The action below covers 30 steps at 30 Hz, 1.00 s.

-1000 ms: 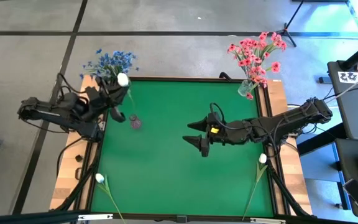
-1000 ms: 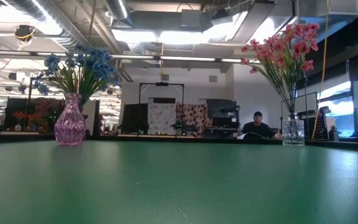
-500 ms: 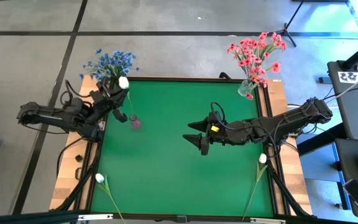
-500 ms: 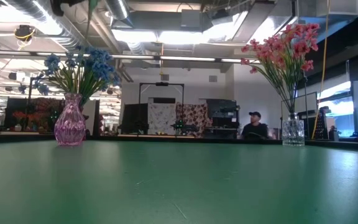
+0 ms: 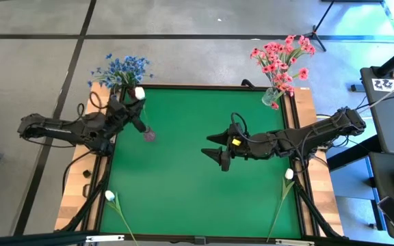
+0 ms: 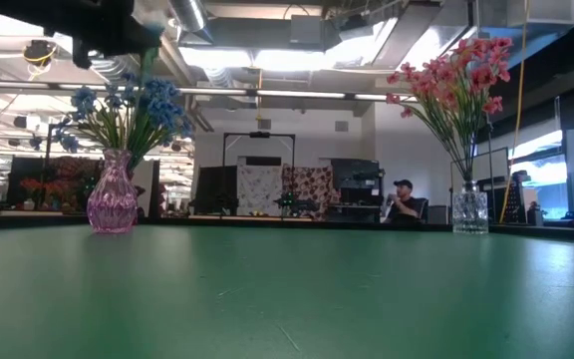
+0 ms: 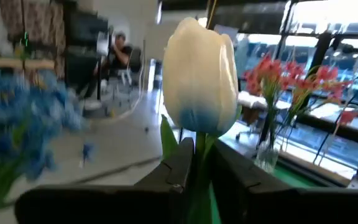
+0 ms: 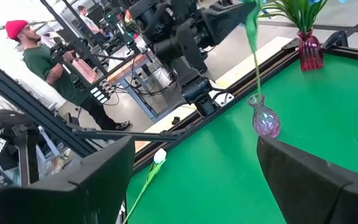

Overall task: Sort flowers into vase by color
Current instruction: Put the top white tulip into the purple vase

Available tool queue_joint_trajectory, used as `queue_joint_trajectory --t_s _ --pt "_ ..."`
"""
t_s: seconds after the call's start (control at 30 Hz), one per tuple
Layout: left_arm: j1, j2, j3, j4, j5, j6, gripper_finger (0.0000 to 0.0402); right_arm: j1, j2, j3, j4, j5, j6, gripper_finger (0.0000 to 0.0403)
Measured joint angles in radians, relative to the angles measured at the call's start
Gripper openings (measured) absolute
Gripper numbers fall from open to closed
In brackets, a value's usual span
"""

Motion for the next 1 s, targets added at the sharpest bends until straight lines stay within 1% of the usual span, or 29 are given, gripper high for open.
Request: queue_joint_trajectory --t_s 0.1,0.17,0.3,0.37,0.47,0.57,0.7,0.8,0.87,1.0 --pt "-0.005 0.000 0.000 -0.058 0.004 -0.104 0.0068 0.000 0.000 0.000 -0.004 -0.013 -0.010 0.0337" --pt "-0.017 0.000 0.000 -0.085 0.005 -0.143 0.0086 0.000 0.000 0.000 -0.010 -0.012 -0.023 0.0337" --pt "-0.047 0.000 0.053 -0.228 0.002 -0.216 0.0120 0.000 0.000 0.000 -0.030 -0.019 -0.032 0.0337" --pt "-0.057 0.000 0.104 -0.352 0.001 -0.273 0.0133 0.000 0.000 0.000 -0.035 -0.043 -0.043 0.0337" --pt "-0.070 0.000 0.193 -0.601 0.025 -0.412 0.0149 0.000 0.000 0.000 -0.047 -0.053 -0.082 0.0337" --pt "-0.082 0.003 0.266 -0.793 0.087 -0.547 0.0159 0.000 0.000 0.000 -0.079 -0.057 -0.105 0.0337" --pt "-0.093 0.014 0.350 -0.991 0.194 -0.690 0.0160 0.000 0.000 0.000 -0.162 -0.067 -0.097 0.0337" --pt "-0.104 0.035 0.399 -1.077 0.267 -0.748 0.0155 0.000 0.000 0.001 -0.252 -0.067 -0.048 0.0337" --pt "-0.115 0.049 0.424 -1.099 0.334 -0.755 0.0153 0.000 0.000 0.001 -0.346 -0.066 0.030 0.0337" --pt "-0.150 0.063 0.474 -1.096 0.502 -0.752 0.0151 0.028 0.003 -0.008 -0.591 -0.081 0.337 0.0337"
